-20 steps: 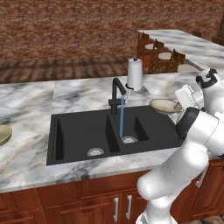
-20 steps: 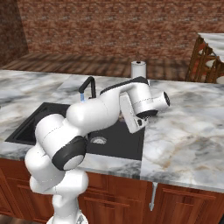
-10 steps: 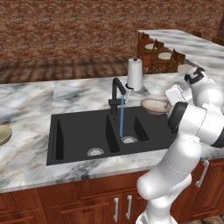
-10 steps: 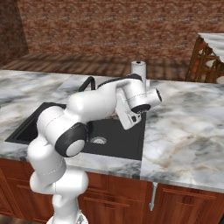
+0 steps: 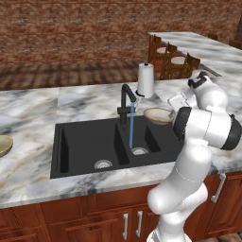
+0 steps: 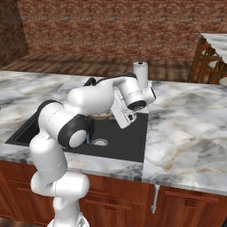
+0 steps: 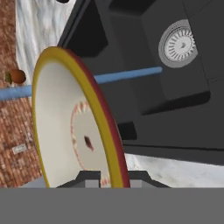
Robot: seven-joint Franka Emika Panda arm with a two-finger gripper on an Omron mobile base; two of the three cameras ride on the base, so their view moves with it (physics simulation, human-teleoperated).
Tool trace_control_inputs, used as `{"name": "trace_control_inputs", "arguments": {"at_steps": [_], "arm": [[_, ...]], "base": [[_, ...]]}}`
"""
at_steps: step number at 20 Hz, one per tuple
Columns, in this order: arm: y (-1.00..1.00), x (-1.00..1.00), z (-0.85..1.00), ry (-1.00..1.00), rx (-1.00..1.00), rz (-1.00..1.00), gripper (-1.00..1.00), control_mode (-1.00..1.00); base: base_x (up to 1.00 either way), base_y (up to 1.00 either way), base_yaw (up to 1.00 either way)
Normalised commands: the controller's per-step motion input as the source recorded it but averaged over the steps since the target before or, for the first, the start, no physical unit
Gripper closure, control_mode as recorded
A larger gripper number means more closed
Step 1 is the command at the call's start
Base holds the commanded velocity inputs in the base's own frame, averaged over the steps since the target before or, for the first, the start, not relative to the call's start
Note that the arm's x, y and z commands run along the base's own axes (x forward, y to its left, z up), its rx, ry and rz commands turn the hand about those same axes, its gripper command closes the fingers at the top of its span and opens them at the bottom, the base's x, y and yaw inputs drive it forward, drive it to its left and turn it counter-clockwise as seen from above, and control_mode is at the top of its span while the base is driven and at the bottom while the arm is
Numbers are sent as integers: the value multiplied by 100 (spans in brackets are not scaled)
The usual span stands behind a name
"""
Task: Rinse each bowl for a few seconds and place them down in the sink or on the counter.
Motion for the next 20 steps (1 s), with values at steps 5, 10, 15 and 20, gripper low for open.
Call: {"name": "trace_control_inputs", "arguments": {"at_steps": [5,10,15,20], "arm": [[19,4,-2,-7,-2,10,100,-100],[24,6,0,-6,-2,9,100,-100],[24,6,-1,-5,-2,9,100,-100],[24,6,0,-5,-2,9,100,-100]], "base": [[0,0,0],[0,0,0],[0,0,0],[0,0,0]]}}
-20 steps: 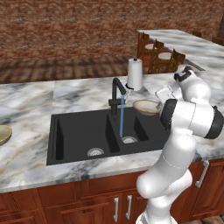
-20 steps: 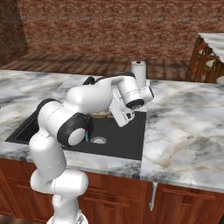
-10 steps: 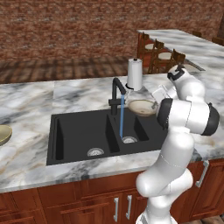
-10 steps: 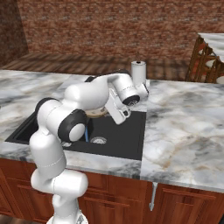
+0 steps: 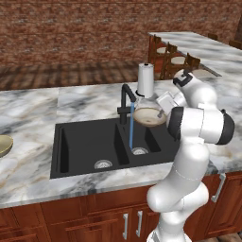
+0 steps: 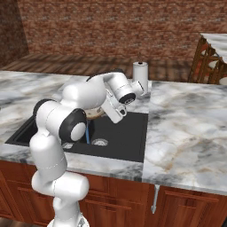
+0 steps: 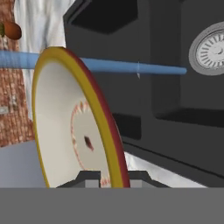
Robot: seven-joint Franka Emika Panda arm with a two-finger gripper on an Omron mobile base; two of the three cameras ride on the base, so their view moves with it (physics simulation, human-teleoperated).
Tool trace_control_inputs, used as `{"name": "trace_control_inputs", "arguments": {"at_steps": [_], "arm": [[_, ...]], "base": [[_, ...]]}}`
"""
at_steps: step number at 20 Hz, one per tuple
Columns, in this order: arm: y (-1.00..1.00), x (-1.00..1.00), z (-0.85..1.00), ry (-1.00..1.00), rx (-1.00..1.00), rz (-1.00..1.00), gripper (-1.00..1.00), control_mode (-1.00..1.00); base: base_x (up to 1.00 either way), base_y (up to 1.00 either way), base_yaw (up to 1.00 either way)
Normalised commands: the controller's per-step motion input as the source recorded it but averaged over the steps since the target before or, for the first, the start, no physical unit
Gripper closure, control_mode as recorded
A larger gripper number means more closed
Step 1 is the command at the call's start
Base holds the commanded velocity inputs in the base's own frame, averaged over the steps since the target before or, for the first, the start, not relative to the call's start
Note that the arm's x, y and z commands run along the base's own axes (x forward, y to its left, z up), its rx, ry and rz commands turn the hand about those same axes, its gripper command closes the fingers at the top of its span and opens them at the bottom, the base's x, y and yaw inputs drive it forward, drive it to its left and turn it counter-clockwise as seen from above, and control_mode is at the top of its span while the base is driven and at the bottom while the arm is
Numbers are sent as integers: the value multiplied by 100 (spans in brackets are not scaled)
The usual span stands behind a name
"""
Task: Rinse each bowl for a few seconds and place them down in the sink or on the counter.
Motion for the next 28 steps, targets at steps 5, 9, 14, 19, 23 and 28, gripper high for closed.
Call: {"name": "trace_control_inputs", "arguments": {"at_steps": [5,9,14,19,23,28], "arm": [[14,15,-2,-3,-1,8,100,-100],[2,23,-4,-4,0,7,100,-100],[0,27,-8,-3,0,7,100,-100],[1,31,-11,-1,0,6,100,-100],[0,32,-13,0,0,5,100,-100],[-9,12,-5,0,0,5,100,-100]], "base": [[0,0,0],[0,0,0],[0,0,0],[0,0,0],[0,0,0],[0,0,0]]}}
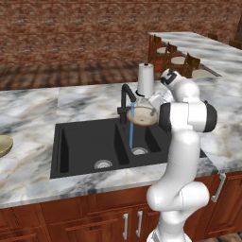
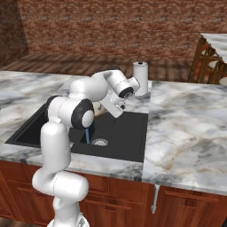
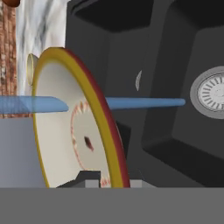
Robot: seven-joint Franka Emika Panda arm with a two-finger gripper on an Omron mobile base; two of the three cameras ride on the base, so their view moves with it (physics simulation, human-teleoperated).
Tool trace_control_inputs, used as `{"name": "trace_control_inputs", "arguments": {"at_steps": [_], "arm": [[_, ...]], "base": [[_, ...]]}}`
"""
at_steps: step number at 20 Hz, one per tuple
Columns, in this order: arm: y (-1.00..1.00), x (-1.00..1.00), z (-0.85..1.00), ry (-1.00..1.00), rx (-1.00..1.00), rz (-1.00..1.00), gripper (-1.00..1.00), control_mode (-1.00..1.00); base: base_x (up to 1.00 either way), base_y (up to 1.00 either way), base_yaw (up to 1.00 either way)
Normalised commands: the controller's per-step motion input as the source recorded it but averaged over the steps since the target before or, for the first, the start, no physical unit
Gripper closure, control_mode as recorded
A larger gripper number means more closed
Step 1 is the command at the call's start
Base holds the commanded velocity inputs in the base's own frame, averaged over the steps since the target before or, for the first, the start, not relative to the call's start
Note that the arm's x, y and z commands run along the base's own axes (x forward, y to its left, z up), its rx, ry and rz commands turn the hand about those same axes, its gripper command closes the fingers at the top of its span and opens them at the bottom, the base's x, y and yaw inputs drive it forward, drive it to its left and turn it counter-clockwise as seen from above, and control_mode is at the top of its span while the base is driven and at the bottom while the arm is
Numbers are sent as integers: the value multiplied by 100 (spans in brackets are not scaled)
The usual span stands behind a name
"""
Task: Rinse each bowl for a few seconds and place them down in the sink or on the counter.
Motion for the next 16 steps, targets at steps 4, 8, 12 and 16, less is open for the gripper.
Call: {"name": "trace_control_inputs", "arguments": {"at_steps": [4,8,12,16], "arm": [[-24,0,0,0,1,3,100,-100],[-25,0,1,0,3,2,100,-100],[-24,0,0,1,3,1,100,-100],[-22,1,0,1,1,1,100,-100]], "base": [[0,0,0],[0,0,0],[0,0,0],[0,0,0]]}}
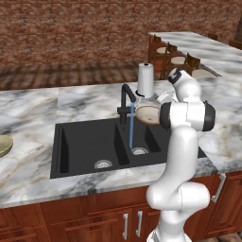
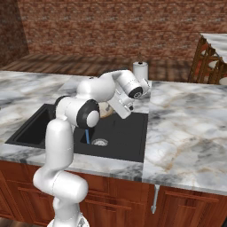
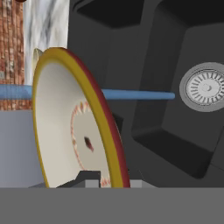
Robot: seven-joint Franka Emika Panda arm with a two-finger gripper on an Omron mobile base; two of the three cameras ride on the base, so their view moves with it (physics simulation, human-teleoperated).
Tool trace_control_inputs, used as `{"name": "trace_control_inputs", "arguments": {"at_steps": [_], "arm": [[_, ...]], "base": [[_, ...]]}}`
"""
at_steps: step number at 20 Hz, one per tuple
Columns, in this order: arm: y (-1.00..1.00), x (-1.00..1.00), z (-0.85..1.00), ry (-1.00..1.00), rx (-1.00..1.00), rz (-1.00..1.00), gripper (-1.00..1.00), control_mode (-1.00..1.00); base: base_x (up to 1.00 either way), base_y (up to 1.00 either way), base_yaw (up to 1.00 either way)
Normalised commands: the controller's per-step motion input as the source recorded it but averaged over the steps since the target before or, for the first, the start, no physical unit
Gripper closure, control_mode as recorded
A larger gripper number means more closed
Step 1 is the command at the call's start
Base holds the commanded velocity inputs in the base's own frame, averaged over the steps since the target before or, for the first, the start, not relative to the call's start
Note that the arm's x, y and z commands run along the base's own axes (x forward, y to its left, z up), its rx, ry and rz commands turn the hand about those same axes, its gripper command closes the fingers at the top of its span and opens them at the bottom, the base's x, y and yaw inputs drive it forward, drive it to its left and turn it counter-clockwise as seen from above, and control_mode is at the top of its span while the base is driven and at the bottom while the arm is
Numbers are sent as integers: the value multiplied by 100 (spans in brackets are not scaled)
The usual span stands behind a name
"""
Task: Rinse each bowl for a few seconds and place them down in the sink or on the counter.
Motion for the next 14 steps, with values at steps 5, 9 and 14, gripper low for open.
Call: {"name": "trace_control_inputs", "arguments": {"at_steps": [5,9,14], "arm": [[-21,0,0,0,1,0,100,-100],[-22,0,0,0,0,0,100,-100],[-20,0,0,0,0,0,100,-100]], "base": [[0,0,0],[0,0,0],[0,0,0]]}}
